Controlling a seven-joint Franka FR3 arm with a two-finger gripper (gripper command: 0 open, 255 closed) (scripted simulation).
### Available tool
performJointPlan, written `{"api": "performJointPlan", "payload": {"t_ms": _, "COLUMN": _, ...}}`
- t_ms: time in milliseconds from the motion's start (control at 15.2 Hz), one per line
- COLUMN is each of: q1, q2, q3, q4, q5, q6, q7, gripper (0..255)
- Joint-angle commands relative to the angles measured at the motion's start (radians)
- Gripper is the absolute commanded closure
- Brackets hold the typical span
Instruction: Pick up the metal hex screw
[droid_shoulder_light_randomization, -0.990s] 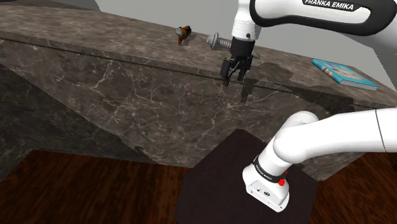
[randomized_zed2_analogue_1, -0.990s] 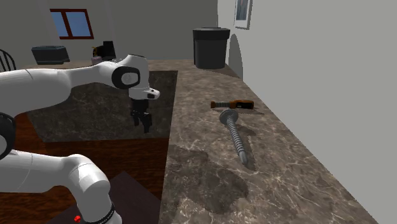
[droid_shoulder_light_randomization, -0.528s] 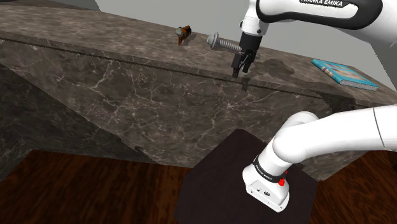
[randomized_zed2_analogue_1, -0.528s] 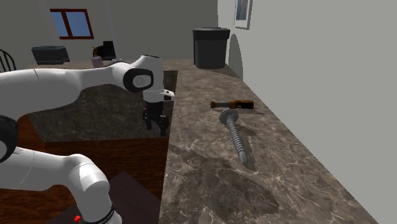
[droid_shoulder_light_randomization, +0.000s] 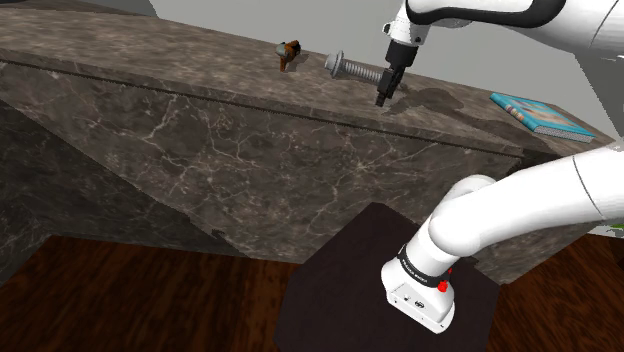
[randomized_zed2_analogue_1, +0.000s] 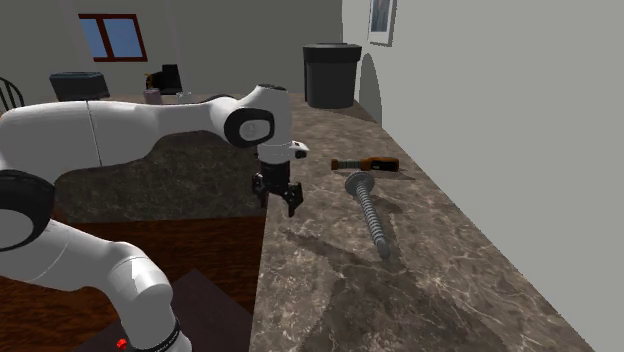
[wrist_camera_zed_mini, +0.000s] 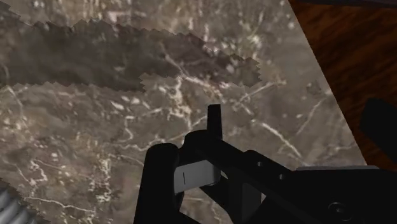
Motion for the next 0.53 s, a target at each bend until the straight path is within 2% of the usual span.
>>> {"api": "performJointPlan", "payload": {"t_ms": 0, "q1": 0.008, "q2": 0.052, "q3": -0.049, "q4": 0.041, "q5": -0.006, "q6": 0.028, "q7": -0.088, "gripper": 0}}
{"api": "performJointPlan", "payload": {"t_ms": 264, "q1": 0.03, "q2": 0.171, "q3": -0.146, "q4": 0.156, "q5": 0.01, "q6": 0.059, "q7": -0.263, "gripper": 0}}
{"api": "performJointPlan", "payload": {"t_ms": 462, "q1": 0.047, "q2": 0.276, "q3": -0.217, "q4": 0.26, "q5": 0.049, "q6": 0.074, "q7": -0.4, "gripper": 0}}
